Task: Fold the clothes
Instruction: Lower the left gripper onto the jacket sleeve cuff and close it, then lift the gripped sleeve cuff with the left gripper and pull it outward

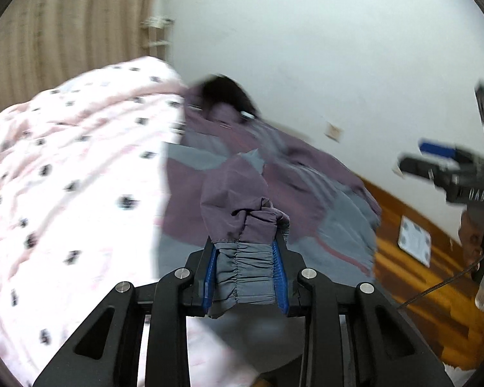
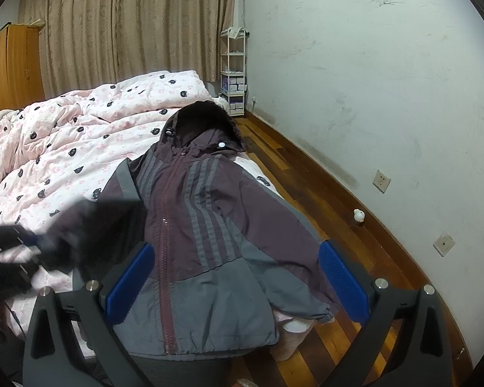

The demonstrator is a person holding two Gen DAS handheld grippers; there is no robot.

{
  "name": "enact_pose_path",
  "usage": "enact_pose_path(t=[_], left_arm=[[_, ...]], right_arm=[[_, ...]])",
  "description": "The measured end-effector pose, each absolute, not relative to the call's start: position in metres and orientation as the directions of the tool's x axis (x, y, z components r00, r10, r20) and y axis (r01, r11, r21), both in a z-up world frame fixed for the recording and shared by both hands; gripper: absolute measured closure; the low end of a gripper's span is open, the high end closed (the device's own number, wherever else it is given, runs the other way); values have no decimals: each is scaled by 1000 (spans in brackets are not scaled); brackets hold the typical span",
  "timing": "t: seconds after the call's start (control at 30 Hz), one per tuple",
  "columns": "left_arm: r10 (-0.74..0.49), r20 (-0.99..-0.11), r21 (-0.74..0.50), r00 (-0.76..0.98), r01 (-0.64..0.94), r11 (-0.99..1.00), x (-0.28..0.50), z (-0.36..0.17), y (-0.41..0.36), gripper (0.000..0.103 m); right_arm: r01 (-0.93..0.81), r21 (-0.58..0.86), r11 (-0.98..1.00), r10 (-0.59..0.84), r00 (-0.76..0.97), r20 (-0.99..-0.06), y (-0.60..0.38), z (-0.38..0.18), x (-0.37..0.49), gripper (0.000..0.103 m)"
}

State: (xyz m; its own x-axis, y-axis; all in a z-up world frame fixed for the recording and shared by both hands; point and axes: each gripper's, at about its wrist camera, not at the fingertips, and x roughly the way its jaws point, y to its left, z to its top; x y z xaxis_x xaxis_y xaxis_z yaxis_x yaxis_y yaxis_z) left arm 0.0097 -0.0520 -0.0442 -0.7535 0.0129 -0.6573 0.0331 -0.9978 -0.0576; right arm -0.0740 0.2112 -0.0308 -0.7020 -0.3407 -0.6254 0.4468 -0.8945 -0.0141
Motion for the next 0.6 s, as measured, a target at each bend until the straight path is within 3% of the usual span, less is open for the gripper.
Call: enact_pose_path(t=[0.2, 0.43, 0.47, 0.53, 0.6], left_arm=[[-135, -634, -82, -761, 240, -967, 47, -37, -127, 77], [-209, -651, -170, -730, 408, -897, 72, -57, -191, 77], [-218, -650, -178, -728, 424, -888, 76, -59, -197, 80], [-250, -646, -186, -721, 466, -865, 86, -61, -210, 98], [-236, -653, -224, -719, 482, -847, 90, -65, -223, 100]], right_arm=[[483, -15, -875, -367, -685, -629, 188, -33, -71, 0], [549, -24, -836, -411, -654, -635, 143, -32, -79, 0], [558, -27, -830, -415, -649, -638, 135, -33, -80, 0], [575, -32, -818, -425, -639, -641, 121, -33, -82, 0], [588, -39, -808, -430, -632, -645, 109, -34, -82, 0]])
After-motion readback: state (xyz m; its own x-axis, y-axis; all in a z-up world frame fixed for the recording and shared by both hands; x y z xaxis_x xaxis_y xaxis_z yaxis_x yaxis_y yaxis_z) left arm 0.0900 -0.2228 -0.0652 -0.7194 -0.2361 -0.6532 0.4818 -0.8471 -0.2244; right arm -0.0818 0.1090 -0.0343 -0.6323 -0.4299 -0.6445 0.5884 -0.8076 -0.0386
